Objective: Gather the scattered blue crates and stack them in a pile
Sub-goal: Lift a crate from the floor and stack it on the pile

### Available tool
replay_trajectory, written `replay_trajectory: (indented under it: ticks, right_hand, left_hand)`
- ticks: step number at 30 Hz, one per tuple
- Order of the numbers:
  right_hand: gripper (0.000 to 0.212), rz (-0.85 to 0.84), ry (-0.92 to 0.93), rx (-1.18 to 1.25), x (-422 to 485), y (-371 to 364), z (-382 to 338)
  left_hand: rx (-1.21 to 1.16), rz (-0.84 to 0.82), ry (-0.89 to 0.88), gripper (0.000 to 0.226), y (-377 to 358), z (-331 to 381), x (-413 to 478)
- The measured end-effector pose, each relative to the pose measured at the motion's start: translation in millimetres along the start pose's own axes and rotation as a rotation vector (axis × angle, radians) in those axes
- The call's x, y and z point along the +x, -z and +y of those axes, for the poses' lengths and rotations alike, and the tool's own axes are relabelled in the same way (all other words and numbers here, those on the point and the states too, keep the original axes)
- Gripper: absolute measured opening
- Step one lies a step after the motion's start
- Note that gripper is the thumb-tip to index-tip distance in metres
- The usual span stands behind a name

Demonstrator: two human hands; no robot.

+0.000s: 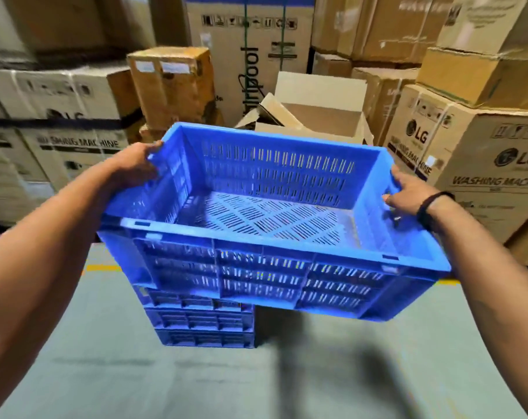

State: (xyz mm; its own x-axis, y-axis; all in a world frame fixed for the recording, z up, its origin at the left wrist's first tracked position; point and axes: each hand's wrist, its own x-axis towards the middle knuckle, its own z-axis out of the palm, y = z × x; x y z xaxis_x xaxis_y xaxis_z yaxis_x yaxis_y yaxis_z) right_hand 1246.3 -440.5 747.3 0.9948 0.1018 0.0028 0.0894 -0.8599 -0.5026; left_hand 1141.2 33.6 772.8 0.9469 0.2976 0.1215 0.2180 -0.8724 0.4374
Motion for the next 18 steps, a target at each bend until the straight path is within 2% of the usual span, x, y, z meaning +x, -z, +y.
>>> replay_trajectory:
  ticks: [7, 13, 18]
  right_hand:
    - [0.07, -0.012, 0.127, -0.079, 82, -35, -97]
    - [0.07, -0.032, 0.153, -0.059, 147, -82, -153]
    - [0.067, -0.069, 0.107, -0.089, 182, -95, -182]
  left_hand:
    - [0.003, 0.065, 0.156, 0.07, 28, -70, 46]
    - [-0.018, 0.082, 0.219, 0.069, 30, -118, 101]
    - [0.001, 0.06, 0.232, 0.068, 37, -147, 146]
